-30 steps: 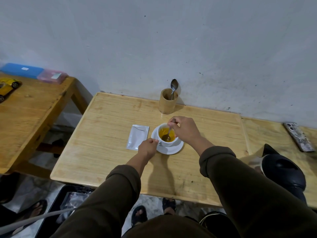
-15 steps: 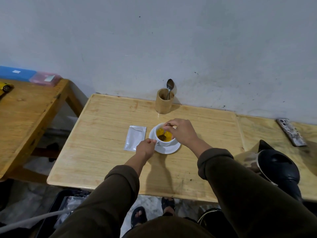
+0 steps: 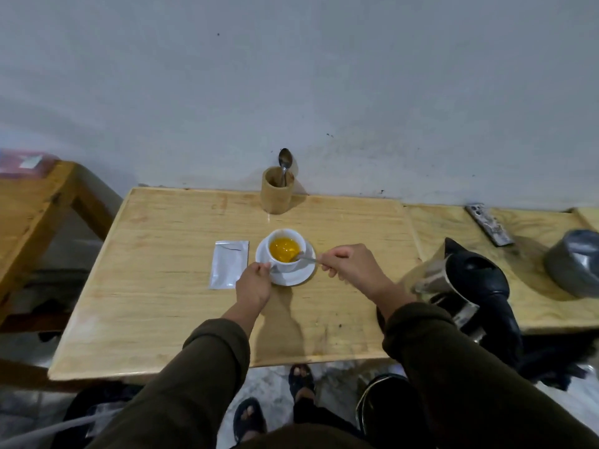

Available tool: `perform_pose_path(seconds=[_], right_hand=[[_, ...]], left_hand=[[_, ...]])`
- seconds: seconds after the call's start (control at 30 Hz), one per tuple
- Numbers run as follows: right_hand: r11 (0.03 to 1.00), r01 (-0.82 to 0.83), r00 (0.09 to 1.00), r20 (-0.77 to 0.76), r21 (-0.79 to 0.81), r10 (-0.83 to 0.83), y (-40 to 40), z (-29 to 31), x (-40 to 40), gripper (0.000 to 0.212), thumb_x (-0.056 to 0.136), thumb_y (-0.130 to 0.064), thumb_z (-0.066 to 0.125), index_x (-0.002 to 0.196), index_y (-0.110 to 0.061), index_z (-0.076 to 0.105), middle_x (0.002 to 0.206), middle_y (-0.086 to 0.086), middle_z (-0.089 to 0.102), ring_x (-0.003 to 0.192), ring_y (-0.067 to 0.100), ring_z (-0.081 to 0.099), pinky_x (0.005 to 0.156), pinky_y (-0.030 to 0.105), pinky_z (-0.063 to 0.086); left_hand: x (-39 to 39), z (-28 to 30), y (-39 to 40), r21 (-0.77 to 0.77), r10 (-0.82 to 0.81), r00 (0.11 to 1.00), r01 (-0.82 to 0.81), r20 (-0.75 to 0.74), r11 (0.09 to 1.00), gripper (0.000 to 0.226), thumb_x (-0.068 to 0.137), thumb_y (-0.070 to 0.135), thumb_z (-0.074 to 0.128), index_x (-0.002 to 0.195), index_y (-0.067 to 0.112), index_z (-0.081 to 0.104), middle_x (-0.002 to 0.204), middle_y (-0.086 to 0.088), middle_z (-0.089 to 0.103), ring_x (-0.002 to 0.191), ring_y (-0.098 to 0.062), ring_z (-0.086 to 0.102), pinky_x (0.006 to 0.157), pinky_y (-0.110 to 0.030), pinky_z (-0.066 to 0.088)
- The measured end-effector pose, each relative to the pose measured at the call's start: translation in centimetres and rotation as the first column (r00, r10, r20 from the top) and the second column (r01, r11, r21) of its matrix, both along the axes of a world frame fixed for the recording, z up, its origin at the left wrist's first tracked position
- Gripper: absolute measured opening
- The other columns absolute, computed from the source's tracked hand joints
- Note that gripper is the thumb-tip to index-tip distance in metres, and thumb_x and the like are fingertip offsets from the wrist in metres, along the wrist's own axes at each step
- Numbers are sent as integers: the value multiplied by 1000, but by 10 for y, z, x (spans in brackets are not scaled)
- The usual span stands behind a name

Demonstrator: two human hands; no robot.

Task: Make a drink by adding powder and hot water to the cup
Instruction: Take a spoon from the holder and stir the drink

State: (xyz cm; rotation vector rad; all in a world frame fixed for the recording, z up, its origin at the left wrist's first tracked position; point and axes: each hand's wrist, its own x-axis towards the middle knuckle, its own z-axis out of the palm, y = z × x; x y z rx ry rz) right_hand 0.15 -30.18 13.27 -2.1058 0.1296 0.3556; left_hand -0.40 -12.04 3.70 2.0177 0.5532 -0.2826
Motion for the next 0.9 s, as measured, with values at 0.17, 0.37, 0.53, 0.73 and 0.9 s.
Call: perform_pose_path(seconds=[0.17, 0.37, 0.53, 0.73, 0.9], right_hand=[[997, -14, 983, -181, 80, 28, -13, -20, -25, 16, 82, -15, 69, 66, -17, 70, 45, -9, 63, 45, 0, 54, 46, 13, 40], [995, 85, 960, -270, 59, -66, -12, -45, -40, 24, 80, 0, 67, 82, -22, 59, 67, 1, 68, 61, 4, 61, 56, 17, 43], [957, 266, 944, -235, 119, -233, -14, -64, -44, 18, 82, 6, 63, 77, -11, 63, 42, -13, 65, 43, -8, 58, 46, 9, 42], [857, 510, 839, -264, 73, -476, -23, -84, -26, 29, 80, 1, 67, 62, -22, 60, 69, 2, 66, 69, 18, 58, 67, 28, 48], [819, 573, 770, -323, -29, -550, -30, -101, -8, 30, 77, -7, 72, 56, -23, 58, 83, 6, 64, 80, 26, 57, 84, 40, 54]], left_hand=[[-5, -7, -6, -7, 19, 998, -18, 57, 1000, 38, 102, 27, 31, 116, 2, 57, 119, -21, 62, 110, -35, 56, 79, -29, 33], [-9, -8, -4, 6, -30, 995, 30, 90, 1000, 37, 103, 24, 31, 119, 3, 55, 119, -20, 62, 110, -35, 56, 79, -27, 31], [-13, -13, -1, 39, -83, 994, 80, 65, 996, 31, 98, 24, 42, 123, 8, 52, 121, -15, 63, 112, -35, 57, 80, -26, 34], [-15, -9, -10, 109, -50, 996, 41, 78, 993, 38, 83, 19, 65, 119, 11, 56, 118, -7, 66, 111, -29, 61, 79, -24, 35], [-13, -9, -18, 105, 65, 992, -76, 107, 991, 31, 80, 17, 68, 110, 12, 61, 109, -6, 69, 103, -27, 64, 75, -26, 38]])
